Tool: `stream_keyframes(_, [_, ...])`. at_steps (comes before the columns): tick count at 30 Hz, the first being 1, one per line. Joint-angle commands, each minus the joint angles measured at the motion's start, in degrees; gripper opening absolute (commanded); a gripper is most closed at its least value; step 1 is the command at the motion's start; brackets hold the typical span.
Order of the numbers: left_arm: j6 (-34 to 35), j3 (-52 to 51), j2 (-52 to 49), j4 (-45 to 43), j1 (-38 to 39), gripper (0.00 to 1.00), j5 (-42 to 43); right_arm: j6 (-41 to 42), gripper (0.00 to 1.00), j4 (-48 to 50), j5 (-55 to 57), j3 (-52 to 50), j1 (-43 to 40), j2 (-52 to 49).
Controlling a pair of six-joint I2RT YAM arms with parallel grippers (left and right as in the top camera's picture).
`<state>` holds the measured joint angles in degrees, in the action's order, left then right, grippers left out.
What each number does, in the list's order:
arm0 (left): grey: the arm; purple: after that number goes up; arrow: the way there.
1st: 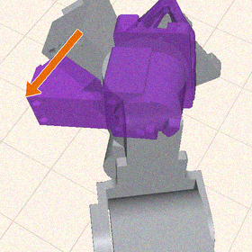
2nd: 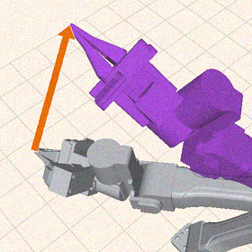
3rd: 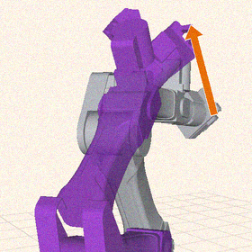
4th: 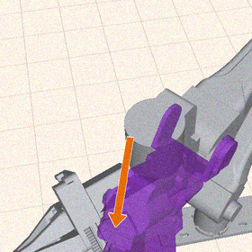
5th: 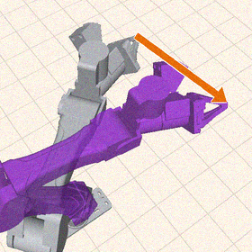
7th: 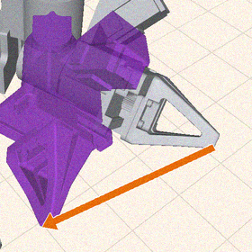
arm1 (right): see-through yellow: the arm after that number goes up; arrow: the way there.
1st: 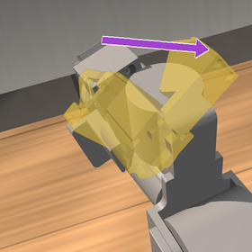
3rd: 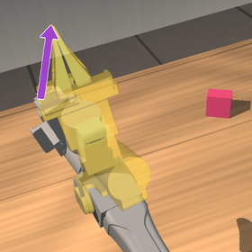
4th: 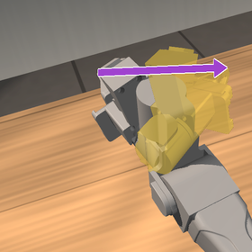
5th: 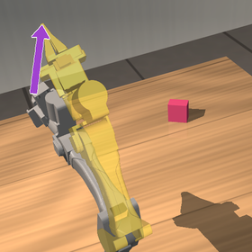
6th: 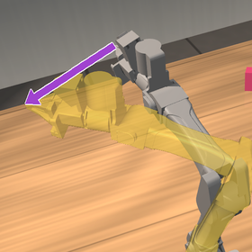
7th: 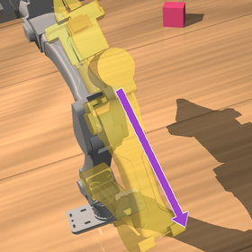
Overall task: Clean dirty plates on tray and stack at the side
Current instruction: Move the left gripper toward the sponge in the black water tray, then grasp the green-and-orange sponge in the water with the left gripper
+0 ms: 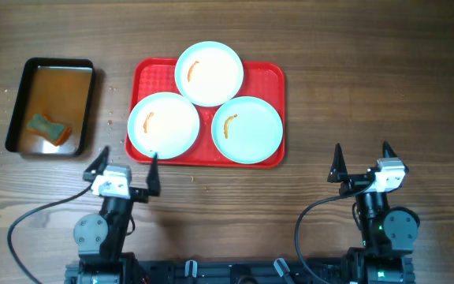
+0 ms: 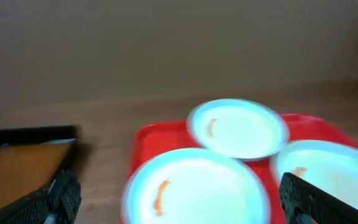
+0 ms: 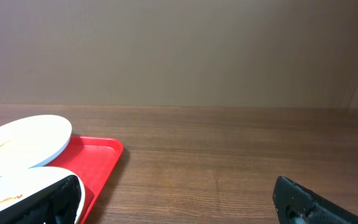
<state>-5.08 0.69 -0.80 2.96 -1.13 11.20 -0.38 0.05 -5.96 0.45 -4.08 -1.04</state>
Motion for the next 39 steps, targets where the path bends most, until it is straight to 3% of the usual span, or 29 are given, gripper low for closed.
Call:
stream_keyframes(1, [2.67,-0.33,0.31,-0.70,-0.15,1.00,13.75,-0.94,1.00,0.26,0.37,-0.15,-0.33,0.24])
stream_keyframes(4, [5.16,-0.33,0.31,-8.87,-0.13,1.00,36.85,-0.94,1.00,0.26,0.37,-0.15,-0.33,0.24])
stream_keyframes(6, [6.34,-0.33,0.31,-13.27,-0.15,1.00,42.66,-0.96,1.00,0.26,0.37,-0.15,-0.33,0.24])
stream_keyframes(9, [12.09,-0.31,0.31,-21.79,-0.15,1.00,42.29,-0.96,1.00,0.26,0.37,-0.15,-0.33,0.24])
stream_keyframes(13, [11.96,2.45,0.31,-24.46,-0.17,1.00,28.74,-0.94,1.00,0.26,0.37,-0.15,-0.33,0.24])
stream_keyframes(16, [11.28,9.22,-0.92,-13.55,-0.50,1.00,17.31,-0.96,1.00,0.26,0.37,-0.15,-0.33,0.24])
stream_keyframes(17, [10.10,13.84,-3.19,-4.48,-0.76,1.00,13.16,-0.96,1.00,0.26,0.37,-0.15,-0.33,0.24])
stream_keyframes(20, [9.84,26.43,-14.45,18.16,-1.64,1.00,3.98,-0.96,1.00,0.26,0.37,-0.15,-0.33,0.24])
stream_keyframes(22, [9.81,35.06,-24.92,28.50,-1.86,1.00,0.09,-0.94,1.00,0.26,0.37,-0.15,-0.33,0.24])
stream_keyframes(24, [9.81,42.34,-33.88,32.50,-1.84,1.00,-1.29,-0.94,1.00,0.26,0.37,-0.15,-0.33,0.24])
stream_keyframes(30, [10.12,50.53,-46.42,29.27,-2.10,1.00,-0.79,-0.94,1.00,0.26,0.37,-0.15,-0.33,0.24])
stream_keyframes(35, [12.63,79.32,-71.82,54.80,-12.46,1.00,-4.46,-0.96,1.00,0.26,0.37,-0.15,-0.33,0.24])
stream_keyframes(37, [13.33,86.90,-80.17,57.72,-15.65,1.00,-3.02,-0.96,1.00,0.26,0.37,-0.15,-0.33,0.24])
stream_keyframes(39, [13.25,87.76,-83.65,57.77,-16.68,1.00,-1.27,-0.96,1.00,0.26,0.37,-0.15,-0.33,0.24])
